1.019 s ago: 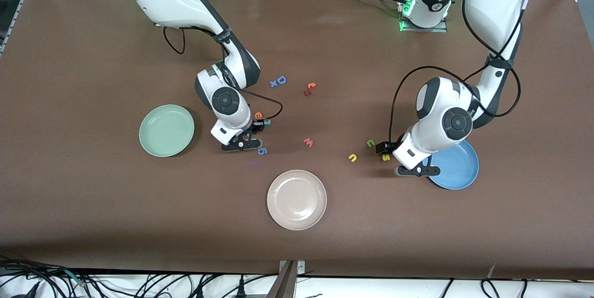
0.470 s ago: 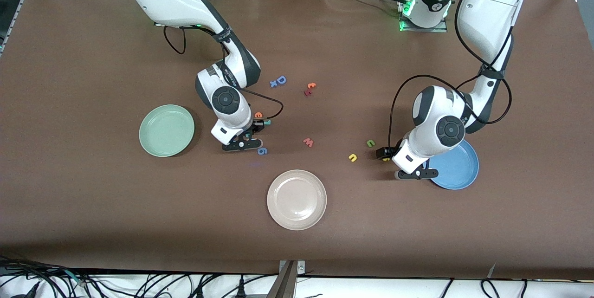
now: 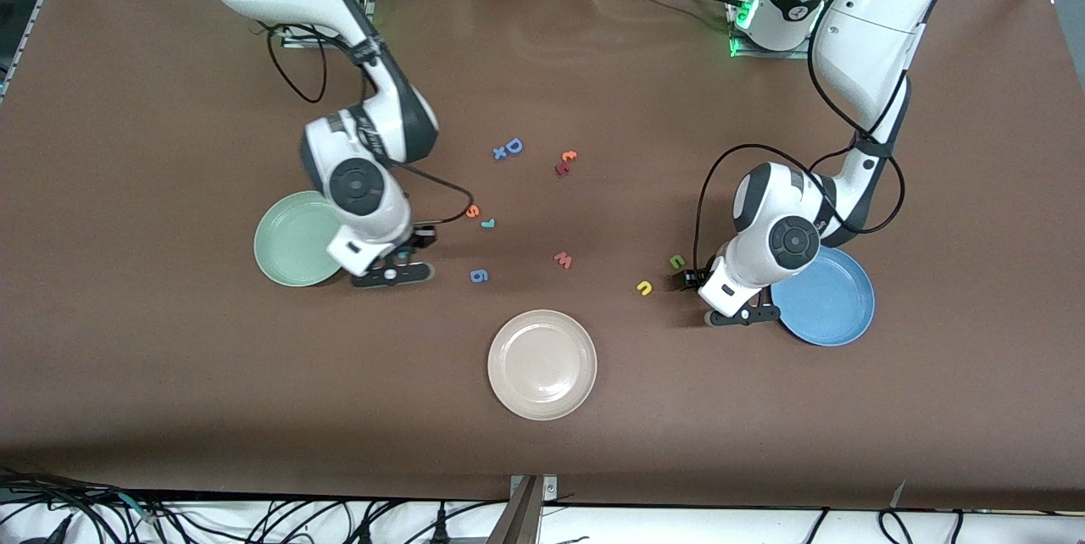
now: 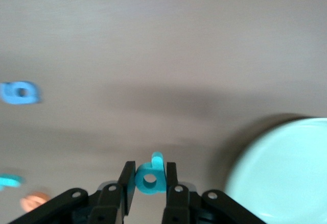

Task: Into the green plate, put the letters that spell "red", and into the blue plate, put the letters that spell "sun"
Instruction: 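Grasp the blue letter and yellow s with the right and left grippers, then set the blue letter on the green plate while the left gripper carries s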

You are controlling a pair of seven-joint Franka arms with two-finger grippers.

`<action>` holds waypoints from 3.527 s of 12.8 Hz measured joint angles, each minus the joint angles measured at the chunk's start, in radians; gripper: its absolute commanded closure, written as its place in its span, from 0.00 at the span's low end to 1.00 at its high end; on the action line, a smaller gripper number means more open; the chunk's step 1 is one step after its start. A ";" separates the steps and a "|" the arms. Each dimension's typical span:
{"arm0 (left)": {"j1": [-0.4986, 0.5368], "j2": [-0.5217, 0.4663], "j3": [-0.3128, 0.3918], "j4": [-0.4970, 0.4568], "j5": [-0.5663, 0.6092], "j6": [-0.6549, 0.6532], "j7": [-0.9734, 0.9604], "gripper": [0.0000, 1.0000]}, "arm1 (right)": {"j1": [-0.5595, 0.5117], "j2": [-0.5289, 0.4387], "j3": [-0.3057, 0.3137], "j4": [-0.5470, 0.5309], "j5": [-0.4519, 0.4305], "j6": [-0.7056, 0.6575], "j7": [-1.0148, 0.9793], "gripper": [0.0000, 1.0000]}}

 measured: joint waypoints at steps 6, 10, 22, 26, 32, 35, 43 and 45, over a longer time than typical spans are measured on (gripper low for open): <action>-0.001 0.001 0.024 0.000 0.022 0.002 0.004 0.11 | -0.076 -0.065 -0.130 -0.031 0.001 -0.110 -0.267 0.92; -0.004 0.003 0.024 0.000 0.024 0.002 0.005 0.11 | -0.096 -0.067 -0.191 -0.106 0.001 -0.058 -0.358 0.92; -0.023 0.000 0.027 -0.002 0.027 0.001 0.006 0.55 | -0.118 -0.062 -0.201 -0.357 0.001 0.248 -0.368 0.01; -0.027 -0.001 0.025 0.000 0.027 0.002 0.006 0.73 | -0.118 -0.068 -0.200 -0.344 0.001 0.245 -0.368 0.01; -0.028 -0.007 0.025 0.000 0.027 0.001 0.007 0.85 | -0.109 -0.101 -0.187 -0.207 0.039 0.042 -0.364 0.01; -0.027 -0.020 0.048 0.015 0.027 -0.001 0.059 0.85 | -0.108 -0.104 -0.137 -0.139 0.064 -0.041 -0.273 0.01; 0.005 -0.108 0.187 0.016 0.027 -0.047 0.414 0.79 | -0.038 -0.101 -0.030 -0.124 0.064 -0.046 0.063 0.02; 0.042 -0.108 0.199 0.014 0.027 -0.048 0.499 0.79 | 0.018 -0.095 -0.028 -0.121 0.064 -0.043 0.170 0.02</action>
